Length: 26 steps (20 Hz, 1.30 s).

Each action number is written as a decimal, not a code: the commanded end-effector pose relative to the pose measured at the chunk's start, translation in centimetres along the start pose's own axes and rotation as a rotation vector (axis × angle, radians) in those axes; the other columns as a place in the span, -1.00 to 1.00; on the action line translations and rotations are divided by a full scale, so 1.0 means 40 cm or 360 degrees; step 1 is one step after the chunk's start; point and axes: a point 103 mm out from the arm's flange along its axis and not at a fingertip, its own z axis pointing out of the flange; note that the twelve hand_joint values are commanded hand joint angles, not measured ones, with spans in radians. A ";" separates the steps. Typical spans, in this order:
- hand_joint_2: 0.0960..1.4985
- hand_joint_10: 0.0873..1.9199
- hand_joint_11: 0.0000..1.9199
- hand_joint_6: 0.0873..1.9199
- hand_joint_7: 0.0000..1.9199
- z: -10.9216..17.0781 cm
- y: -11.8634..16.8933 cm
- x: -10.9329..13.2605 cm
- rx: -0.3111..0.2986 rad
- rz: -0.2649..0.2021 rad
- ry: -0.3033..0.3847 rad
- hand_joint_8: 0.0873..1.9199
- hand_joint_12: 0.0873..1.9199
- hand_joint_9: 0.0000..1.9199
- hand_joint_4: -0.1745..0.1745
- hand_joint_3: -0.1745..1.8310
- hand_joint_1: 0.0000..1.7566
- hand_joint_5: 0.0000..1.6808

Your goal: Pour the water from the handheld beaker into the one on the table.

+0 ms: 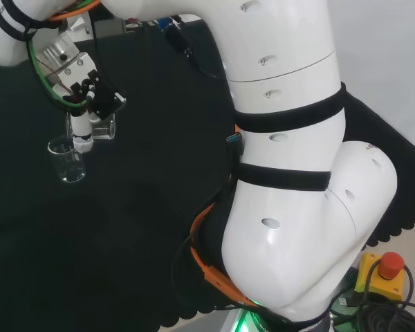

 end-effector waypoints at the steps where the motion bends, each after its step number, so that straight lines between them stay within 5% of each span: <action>1: -0.29 -1.00 0.42 -0.77 0.81 -0.005 -0.003 0.005 0.0008 -0.0001 -0.0020 -1.00 -0.28 0.67 0.18 -0.17 0.36 0.75; 26: -0.29 -1.00 0.42 -0.76 0.82 -0.031 -0.004 0.021 0.0105 0.0056 -0.0196 -1.00 -0.27 0.67 0.26 -0.17 0.35 0.75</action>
